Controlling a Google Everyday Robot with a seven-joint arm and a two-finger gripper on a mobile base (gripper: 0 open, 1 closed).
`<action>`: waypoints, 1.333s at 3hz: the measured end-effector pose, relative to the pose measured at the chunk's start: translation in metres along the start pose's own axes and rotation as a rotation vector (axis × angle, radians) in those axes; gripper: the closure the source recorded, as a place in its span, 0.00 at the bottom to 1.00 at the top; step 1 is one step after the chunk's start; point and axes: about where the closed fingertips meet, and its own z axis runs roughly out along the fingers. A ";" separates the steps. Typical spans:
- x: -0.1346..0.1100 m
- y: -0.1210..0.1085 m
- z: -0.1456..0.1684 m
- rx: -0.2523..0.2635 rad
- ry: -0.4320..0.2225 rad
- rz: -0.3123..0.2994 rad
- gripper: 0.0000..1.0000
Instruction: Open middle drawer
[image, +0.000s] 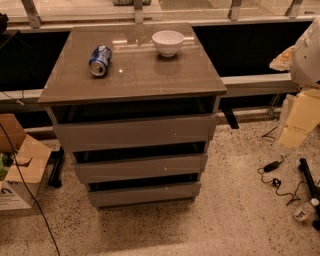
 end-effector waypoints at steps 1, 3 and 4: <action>0.000 0.000 0.000 0.000 0.000 0.000 0.00; -0.005 0.001 0.042 -0.020 -0.075 0.005 0.00; -0.006 -0.014 0.103 -0.077 -0.185 0.041 0.00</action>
Offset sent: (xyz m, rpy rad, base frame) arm 0.0054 0.0109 -0.0319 0.0734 0.0130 -0.0041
